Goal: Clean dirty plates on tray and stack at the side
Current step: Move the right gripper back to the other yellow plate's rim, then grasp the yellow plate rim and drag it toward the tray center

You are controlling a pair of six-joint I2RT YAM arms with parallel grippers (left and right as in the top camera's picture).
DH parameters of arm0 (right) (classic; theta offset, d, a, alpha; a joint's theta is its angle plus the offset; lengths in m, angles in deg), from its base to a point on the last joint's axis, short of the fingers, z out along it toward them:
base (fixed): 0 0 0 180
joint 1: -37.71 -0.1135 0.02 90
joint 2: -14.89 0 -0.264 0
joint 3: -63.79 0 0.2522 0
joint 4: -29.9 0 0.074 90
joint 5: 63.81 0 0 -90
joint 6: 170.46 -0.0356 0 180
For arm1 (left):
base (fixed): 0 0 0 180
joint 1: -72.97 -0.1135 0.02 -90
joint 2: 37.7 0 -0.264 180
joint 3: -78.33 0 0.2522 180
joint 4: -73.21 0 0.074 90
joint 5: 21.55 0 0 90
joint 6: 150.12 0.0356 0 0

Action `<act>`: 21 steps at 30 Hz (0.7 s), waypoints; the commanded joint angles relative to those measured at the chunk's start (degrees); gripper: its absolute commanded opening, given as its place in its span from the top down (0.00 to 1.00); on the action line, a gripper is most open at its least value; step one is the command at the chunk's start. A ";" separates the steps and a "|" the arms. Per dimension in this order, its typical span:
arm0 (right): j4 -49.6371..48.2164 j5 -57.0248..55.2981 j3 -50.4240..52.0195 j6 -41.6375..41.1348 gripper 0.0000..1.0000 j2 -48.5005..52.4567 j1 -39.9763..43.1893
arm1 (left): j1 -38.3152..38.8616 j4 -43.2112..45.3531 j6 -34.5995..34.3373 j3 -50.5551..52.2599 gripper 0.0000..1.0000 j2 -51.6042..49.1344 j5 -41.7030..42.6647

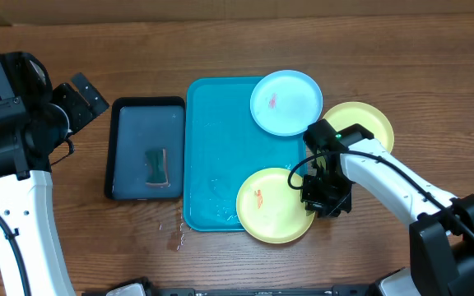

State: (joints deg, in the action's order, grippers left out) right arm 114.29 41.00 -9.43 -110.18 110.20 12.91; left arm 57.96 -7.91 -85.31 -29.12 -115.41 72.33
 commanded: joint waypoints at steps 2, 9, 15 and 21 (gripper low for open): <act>-1.75 0.24 2.43 -2.08 0.74 -0.48 -1.40 | 0.02 0.07 -0.57 -0.31 0.00 -0.39 0.17; -3.08 -0.11 4.15 -2.08 0.84 -0.48 -1.51 | 0.02 0.07 -0.57 -0.31 0.00 -0.39 0.17; -4.87 -0.04 4.15 -3.39 0.92 -0.48 -1.53 | 0.02 0.07 -0.57 -0.31 0.00 -0.39 0.17; -8.26 0.33 4.15 -3.56 0.96 -0.48 -1.84 | 0.02 0.07 -0.57 -0.31 0.00 -0.39 0.17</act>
State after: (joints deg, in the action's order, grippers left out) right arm 107.12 41.26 -5.30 -113.09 110.20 11.64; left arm 57.96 -7.91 -85.29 -29.12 -115.41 72.33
